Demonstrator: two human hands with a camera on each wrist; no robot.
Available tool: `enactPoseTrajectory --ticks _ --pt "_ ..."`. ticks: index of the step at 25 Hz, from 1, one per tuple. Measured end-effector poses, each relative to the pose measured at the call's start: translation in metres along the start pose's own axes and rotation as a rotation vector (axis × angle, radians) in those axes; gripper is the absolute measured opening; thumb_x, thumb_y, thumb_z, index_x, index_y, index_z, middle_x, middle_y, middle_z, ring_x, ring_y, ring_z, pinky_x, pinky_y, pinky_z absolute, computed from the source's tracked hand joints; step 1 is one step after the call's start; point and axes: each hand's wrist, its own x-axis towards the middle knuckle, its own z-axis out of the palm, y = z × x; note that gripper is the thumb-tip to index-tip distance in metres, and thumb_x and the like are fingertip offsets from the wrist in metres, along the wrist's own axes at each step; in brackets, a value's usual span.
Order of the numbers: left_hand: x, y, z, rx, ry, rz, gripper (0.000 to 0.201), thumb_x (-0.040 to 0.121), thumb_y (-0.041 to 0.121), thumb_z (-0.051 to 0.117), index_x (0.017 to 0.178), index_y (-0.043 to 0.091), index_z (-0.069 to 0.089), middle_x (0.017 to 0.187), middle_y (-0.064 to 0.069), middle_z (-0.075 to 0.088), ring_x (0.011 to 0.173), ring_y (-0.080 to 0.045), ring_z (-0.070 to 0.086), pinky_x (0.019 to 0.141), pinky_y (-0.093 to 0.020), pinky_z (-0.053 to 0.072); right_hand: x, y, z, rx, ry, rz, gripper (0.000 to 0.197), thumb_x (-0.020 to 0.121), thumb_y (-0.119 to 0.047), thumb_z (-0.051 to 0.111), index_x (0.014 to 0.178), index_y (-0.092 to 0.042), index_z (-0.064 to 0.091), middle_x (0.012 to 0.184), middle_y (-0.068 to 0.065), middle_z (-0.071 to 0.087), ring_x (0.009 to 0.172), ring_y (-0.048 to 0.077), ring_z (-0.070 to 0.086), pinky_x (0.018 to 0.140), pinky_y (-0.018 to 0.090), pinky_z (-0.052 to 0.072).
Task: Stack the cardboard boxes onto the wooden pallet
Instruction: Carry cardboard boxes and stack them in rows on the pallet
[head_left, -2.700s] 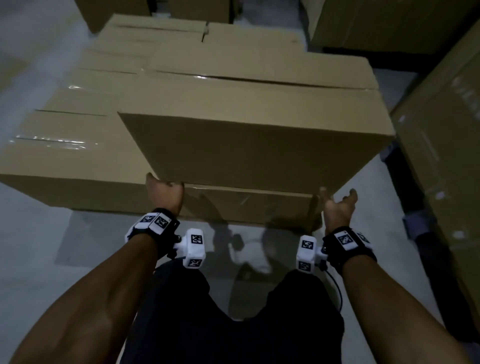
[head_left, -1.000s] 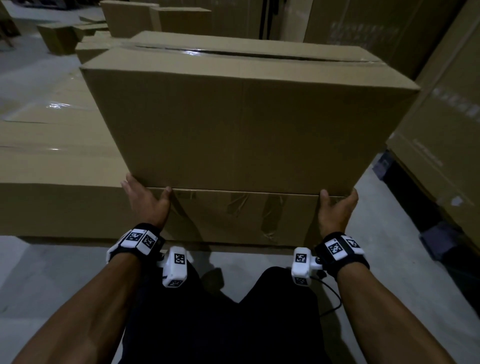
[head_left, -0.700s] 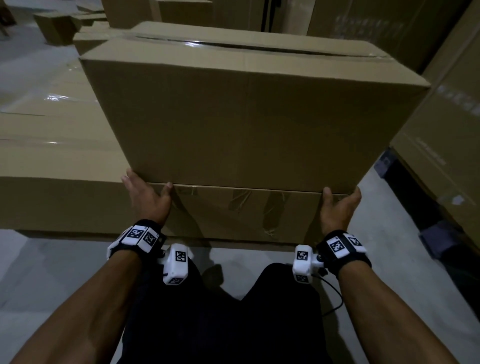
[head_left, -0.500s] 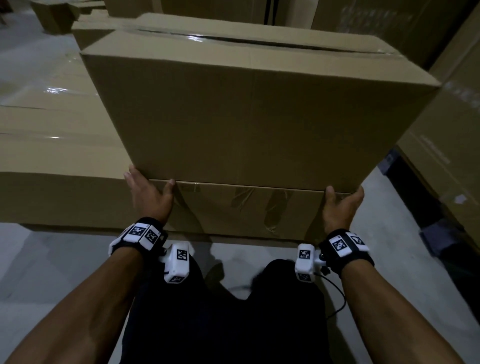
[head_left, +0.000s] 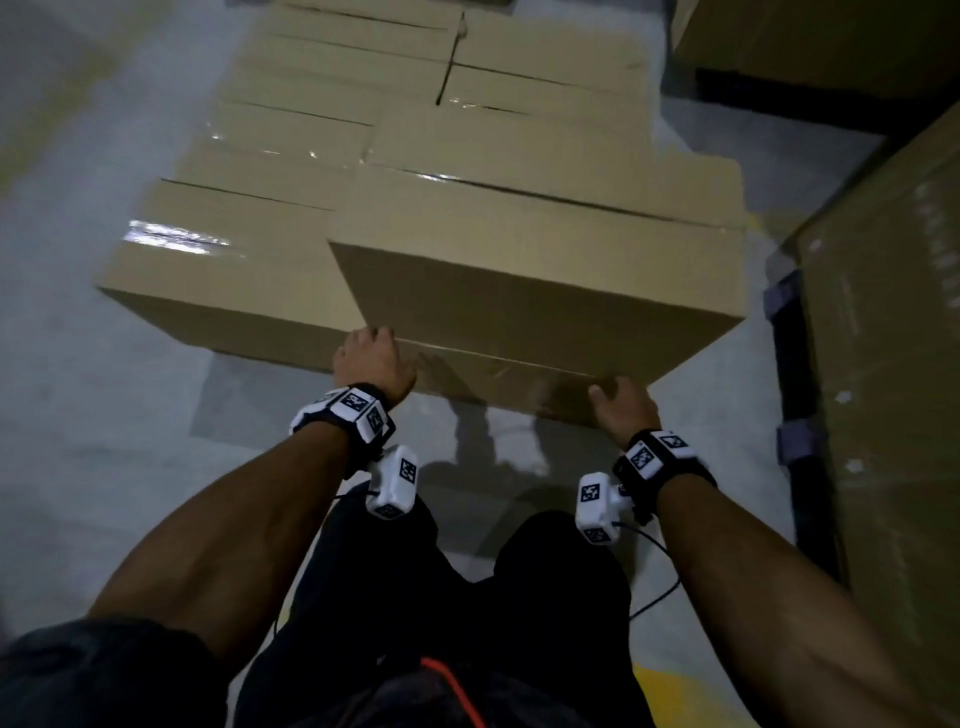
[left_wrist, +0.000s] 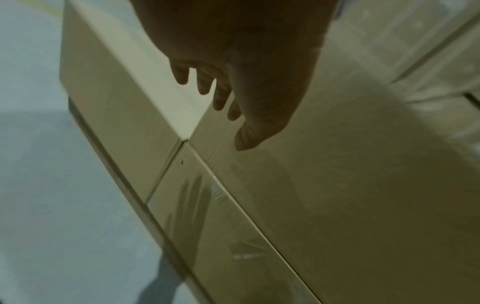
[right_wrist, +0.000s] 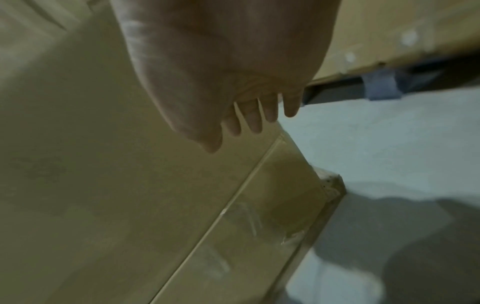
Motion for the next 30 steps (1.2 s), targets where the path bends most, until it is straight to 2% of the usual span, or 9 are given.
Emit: enactPoseTrajectory --ticks 2,5,9,14,17,19,21,26,30 --pt "-0.044 0.007 -0.048 0.030 -0.033 0.047 0.050 0.092 0.035 0.054 0.134 0.007 0.049 0.135 -0.019 0.051 0.125 -0.037 0.045 0.102 -0.045 0.041 -0.049 -0.025 -0.036 -0.137 -0.083 -0.075 0.058 0.102 -0.045 0.048 0.146 -0.008 0.043 0.148 0.019 0.046 0.135 0.040 0.043 0.110 0.046 0.038" --pt "-0.107 0.012 -0.112 0.037 -0.068 0.078 0.050 0.093 0.034 0.054 0.136 0.008 0.049 0.138 -0.017 0.049 0.127 -0.035 0.043 0.102 -0.045 0.037 -0.115 -0.068 -0.088 -0.288 -0.154 -0.228 0.051 0.102 -0.043 0.046 0.141 -0.010 0.048 0.144 0.018 0.049 0.130 0.039 0.047 0.104 0.046 0.042" --pt "-0.145 -0.003 -0.159 0.018 -0.032 0.037 0.049 0.094 0.034 0.052 0.136 0.010 0.049 0.141 -0.013 0.048 0.131 -0.032 0.040 0.105 -0.044 0.034 -0.168 -0.125 -0.108 -0.410 -0.144 -0.395 0.045 0.101 -0.041 0.046 0.133 -0.010 0.053 0.137 0.016 0.054 0.123 0.037 0.051 0.101 0.044 0.044" --pt "-0.137 -0.069 -0.191 -0.007 0.053 -0.041 0.047 0.093 0.035 0.052 0.133 0.011 0.050 0.138 -0.011 0.050 0.129 -0.029 0.043 0.104 -0.045 0.037 -0.195 -0.211 -0.067 -0.404 -0.160 -0.613 0.050 0.100 -0.042 0.050 0.139 -0.012 0.050 0.139 0.014 0.053 0.125 0.033 0.051 0.104 0.046 0.043" --pt "-0.124 -0.135 -0.207 -0.036 0.065 -0.087 0.049 0.092 0.035 0.052 0.135 0.011 0.050 0.141 -0.010 0.049 0.130 -0.028 0.043 0.106 -0.044 0.037 -0.210 -0.279 -0.031 -0.415 -0.183 -0.714 0.047 0.099 -0.040 0.051 0.137 -0.012 0.050 0.137 0.013 0.054 0.123 0.031 0.050 0.102 0.043 0.043" --pt "-0.111 -0.184 -0.220 -0.047 0.082 -0.108 0.049 0.092 0.035 0.052 0.135 0.011 0.050 0.140 -0.010 0.050 0.130 -0.028 0.043 0.105 -0.043 0.036 -0.219 -0.333 -0.007 -0.450 -0.195 -0.731 0.045 0.100 -0.040 0.049 0.135 -0.013 0.051 0.137 0.012 0.053 0.123 0.031 0.050 0.103 0.043 0.042" --pt "-0.094 -0.250 -0.240 -0.065 0.087 -0.146 0.048 0.093 0.034 0.052 0.135 0.012 0.050 0.139 -0.010 0.050 0.129 -0.029 0.043 0.104 -0.042 0.036 -0.230 -0.407 0.027 -0.503 -0.199 -0.774 0.048 0.100 -0.040 0.048 0.139 -0.013 0.048 0.141 0.012 0.051 0.127 0.032 0.048 0.104 0.045 0.041" --pt "-0.069 -0.367 -0.289 -0.076 0.132 -0.251 0.049 0.093 0.034 0.053 0.136 0.011 0.050 0.141 -0.011 0.049 0.132 -0.030 0.040 0.104 -0.041 0.035 -0.258 -0.549 0.079 -0.567 -0.234 -0.885 0.051 0.100 -0.043 0.049 0.144 -0.017 0.045 0.147 0.011 0.046 0.132 0.034 0.045 0.105 0.045 0.040" --pt "-0.043 -0.442 -0.314 -0.109 0.167 -0.372 0.049 0.093 0.033 0.054 0.136 0.011 0.051 0.143 -0.011 0.048 0.134 -0.031 0.039 0.107 -0.043 0.035 -0.258 -0.640 0.119 -0.630 -0.281 -0.956 0.052 0.100 -0.043 0.048 0.146 -0.018 0.044 0.149 0.011 0.044 0.133 0.035 0.043 0.104 0.045 0.040"
